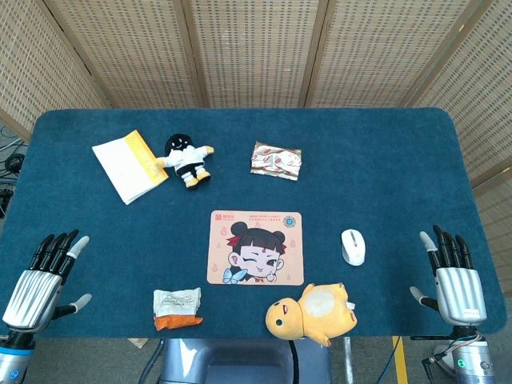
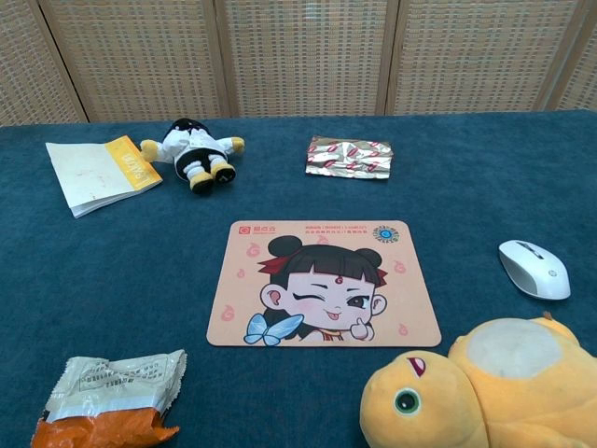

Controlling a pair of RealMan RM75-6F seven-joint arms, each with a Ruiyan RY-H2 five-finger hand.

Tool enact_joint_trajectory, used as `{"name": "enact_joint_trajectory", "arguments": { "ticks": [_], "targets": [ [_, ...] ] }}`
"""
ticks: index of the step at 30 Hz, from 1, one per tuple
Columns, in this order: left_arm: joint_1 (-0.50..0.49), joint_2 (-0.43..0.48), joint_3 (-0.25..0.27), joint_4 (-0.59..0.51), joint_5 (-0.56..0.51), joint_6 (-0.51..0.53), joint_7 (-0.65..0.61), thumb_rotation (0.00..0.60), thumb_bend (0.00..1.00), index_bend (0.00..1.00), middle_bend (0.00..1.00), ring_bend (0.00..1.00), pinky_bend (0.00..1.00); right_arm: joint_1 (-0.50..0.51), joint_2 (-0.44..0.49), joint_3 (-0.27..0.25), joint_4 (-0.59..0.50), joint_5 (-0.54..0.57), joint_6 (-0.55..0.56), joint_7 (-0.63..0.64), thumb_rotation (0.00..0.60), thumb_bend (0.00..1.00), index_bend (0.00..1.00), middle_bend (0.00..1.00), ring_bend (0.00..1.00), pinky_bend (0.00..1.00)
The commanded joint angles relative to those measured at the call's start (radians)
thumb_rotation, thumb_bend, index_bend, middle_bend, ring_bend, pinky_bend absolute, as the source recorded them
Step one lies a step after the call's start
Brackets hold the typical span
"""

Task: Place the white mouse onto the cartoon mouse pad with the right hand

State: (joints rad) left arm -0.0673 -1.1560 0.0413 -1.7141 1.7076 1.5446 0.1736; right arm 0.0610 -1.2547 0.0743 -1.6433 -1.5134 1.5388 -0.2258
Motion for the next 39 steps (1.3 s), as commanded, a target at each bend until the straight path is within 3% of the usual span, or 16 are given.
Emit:
{"name": "enact_joint_trajectory", "arguments": {
  "ticks": [1, 39],
  "targets": [
    [0.000, -0.001, 0.001, 0.000, 0.001, -0.001, 0.002, 0.600, 0.05, 0.00, 0.00, 0.00, 0.00, -0.001, 0.001, 0.001, 0.000, 0.001, 0.001, 0.001, 0.600, 0.00, 0.00, 0.00, 0.00, 0.00],
    [0.000, 0.005, -0.002, -0.004, -0.005, 0.000, -0.007, 0.600, 0.05, 0.00, 0.00, 0.00, 0.00, 0.019, -0.010, 0.010, -0.002, 0.004, -0.025, -0.017, 0.600, 0.00, 0.00, 0.00, 0.00, 0.00]
  ]
}}
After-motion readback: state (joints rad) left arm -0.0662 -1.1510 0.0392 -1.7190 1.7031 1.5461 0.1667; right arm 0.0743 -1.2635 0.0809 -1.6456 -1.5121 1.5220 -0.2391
